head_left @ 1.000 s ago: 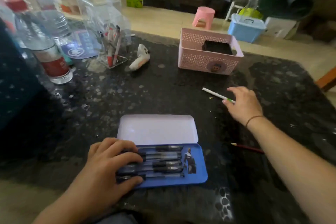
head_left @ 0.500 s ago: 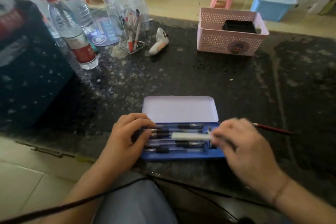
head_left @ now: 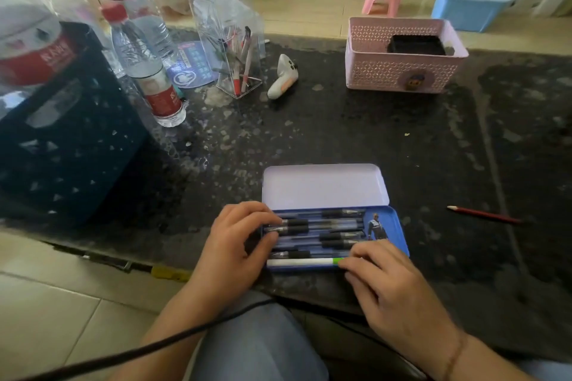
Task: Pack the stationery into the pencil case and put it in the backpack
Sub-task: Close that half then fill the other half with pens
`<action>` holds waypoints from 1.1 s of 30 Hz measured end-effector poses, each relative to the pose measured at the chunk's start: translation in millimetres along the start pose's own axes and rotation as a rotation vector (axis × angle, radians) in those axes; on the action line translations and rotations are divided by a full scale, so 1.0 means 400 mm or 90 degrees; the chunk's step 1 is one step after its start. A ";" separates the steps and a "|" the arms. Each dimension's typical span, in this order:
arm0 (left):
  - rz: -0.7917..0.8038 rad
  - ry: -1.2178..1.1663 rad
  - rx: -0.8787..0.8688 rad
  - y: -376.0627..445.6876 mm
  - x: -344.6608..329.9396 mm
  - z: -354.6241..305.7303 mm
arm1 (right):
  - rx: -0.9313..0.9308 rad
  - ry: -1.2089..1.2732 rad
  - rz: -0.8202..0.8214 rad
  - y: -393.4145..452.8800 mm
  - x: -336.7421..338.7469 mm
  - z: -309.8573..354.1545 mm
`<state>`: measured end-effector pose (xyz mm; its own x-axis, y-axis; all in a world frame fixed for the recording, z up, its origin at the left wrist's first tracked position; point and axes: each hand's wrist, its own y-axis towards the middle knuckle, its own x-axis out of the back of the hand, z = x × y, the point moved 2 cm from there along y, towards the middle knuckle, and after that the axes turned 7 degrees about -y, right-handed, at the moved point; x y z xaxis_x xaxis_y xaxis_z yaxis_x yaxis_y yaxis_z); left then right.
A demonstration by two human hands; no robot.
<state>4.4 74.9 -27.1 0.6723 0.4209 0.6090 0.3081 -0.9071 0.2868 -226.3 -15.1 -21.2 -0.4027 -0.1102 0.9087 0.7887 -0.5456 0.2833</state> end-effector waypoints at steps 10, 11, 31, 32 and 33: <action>0.048 0.083 -0.063 0.007 -0.040 -0.017 | -0.345 -0.253 -0.029 0.013 0.151 -0.396; 0.051 0.086 -0.062 0.010 -0.042 -0.021 | -0.410 -0.286 0.019 -0.002 0.149 -0.457; -0.187 -0.746 0.568 0.095 0.010 -0.009 | 0.009 -0.025 -0.029 0.073 -0.008 0.003; -0.185 -0.742 0.573 0.096 0.010 -0.009 | 0.005 -0.023 -0.017 0.073 -0.011 0.001; -0.184 -0.737 0.576 0.099 0.010 -0.009 | -0.003 -0.018 -0.010 0.073 -0.012 -0.001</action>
<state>16.8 40.8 -10.7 0.5305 0.7366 -0.4196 0.5297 -0.6744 -0.5143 -201.3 -30.8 -17.4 -0.4015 -0.0786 0.9125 0.7802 -0.5511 0.2958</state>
